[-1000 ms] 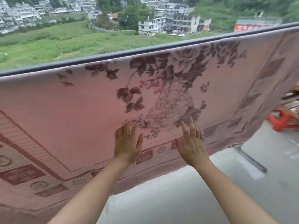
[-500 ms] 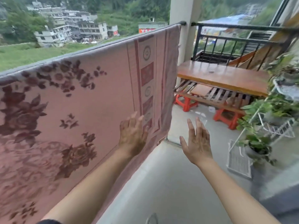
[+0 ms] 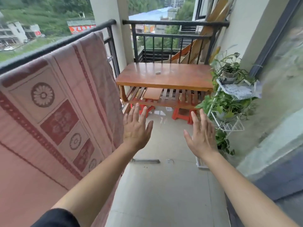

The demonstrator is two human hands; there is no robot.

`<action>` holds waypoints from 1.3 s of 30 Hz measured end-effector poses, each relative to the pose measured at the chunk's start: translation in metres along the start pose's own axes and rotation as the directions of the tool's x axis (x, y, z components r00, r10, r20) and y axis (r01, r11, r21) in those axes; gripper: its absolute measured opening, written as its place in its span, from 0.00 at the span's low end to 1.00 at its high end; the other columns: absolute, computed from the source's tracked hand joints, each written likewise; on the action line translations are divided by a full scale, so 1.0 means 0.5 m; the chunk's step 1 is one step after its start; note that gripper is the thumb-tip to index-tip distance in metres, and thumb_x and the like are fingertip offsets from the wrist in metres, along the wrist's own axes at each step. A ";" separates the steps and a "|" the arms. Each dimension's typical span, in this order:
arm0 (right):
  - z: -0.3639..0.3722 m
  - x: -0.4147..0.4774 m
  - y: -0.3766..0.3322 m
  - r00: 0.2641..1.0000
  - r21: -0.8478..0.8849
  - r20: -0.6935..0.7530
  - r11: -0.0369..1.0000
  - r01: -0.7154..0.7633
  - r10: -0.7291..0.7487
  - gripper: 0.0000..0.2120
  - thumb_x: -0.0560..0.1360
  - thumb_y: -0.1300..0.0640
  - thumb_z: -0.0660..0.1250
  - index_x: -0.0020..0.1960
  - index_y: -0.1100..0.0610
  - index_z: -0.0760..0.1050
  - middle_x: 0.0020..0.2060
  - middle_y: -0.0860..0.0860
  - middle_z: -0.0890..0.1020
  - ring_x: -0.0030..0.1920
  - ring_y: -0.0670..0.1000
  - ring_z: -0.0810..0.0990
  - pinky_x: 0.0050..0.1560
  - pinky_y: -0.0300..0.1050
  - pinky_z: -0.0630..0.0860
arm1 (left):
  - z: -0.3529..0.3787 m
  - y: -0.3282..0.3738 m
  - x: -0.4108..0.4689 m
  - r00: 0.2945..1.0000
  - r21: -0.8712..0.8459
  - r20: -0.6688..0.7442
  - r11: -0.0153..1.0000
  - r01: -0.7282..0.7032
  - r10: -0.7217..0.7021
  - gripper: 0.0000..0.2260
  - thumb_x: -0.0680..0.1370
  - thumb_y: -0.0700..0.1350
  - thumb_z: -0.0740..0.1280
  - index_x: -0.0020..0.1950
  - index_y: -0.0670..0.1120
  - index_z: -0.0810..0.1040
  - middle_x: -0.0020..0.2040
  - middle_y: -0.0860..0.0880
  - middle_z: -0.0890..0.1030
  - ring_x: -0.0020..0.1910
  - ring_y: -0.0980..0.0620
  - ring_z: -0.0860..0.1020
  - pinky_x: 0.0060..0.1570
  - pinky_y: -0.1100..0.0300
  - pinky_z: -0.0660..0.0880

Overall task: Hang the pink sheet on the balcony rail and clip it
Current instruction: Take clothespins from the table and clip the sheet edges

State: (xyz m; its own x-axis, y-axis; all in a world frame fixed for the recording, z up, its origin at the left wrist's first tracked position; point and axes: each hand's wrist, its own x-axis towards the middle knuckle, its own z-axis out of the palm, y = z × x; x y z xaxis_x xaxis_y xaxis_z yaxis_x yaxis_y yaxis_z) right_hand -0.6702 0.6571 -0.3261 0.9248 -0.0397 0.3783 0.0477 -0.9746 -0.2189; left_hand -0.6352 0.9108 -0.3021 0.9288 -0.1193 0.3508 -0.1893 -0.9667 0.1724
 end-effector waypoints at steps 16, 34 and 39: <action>0.171 0.369 0.048 0.990 0.073 0.137 0.996 -0.041 0.031 0.35 0.78 0.43 0.59 0.80 0.55 0.50 0.79 0.61 0.51 0.78 0.61 0.53 0.76 0.57 0.53 | 0.146 -0.047 0.356 0.997 0.014 0.032 0.997 0.072 -0.072 0.29 0.79 0.61 0.48 0.78 0.50 0.57 0.79 0.47 0.54 0.77 0.45 0.54 0.73 0.42 0.55; 0.488 0.652 -0.308 0.955 -0.007 0.290 0.998 0.063 -0.059 0.33 0.81 0.42 0.53 0.80 0.52 0.47 0.80 0.56 0.47 0.79 0.57 0.49 0.77 0.53 0.47 | 0.299 -0.503 0.577 0.961 0.023 0.138 0.971 0.239 -0.239 0.28 0.81 0.61 0.47 0.79 0.52 0.49 0.80 0.48 0.47 0.78 0.47 0.49 0.75 0.45 0.50; 0.534 0.703 -0.411 0.940 0.013 0.334 0.998 0.069 -0.070 0.32 0.81 0.42 0.52 0.80 0.51 0.48 0.80 0.55 0.47 0.79 0.55 0.48 0.77 0.53 0.49 | 0.302 -0.617 0.602 0.956 0.045 0.177 0.972 0.232 -0.236 0.29 0.81 0.62 0.48 0.79 0.52 0.49 0.80 0.47 0.46 0.78 0.46 0.49 0.75 0.45 0.49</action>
State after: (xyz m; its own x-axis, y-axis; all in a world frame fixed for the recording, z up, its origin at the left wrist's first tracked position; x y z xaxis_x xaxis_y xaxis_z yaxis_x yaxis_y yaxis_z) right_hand -0.2544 0.9021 -0.3883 0.9921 0.1043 0.0702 0.1166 -0.9721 -0.2035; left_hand -0.2489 1.1390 -0.3885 0.9886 0.0739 0.1316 0.0454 -0.9771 0.2077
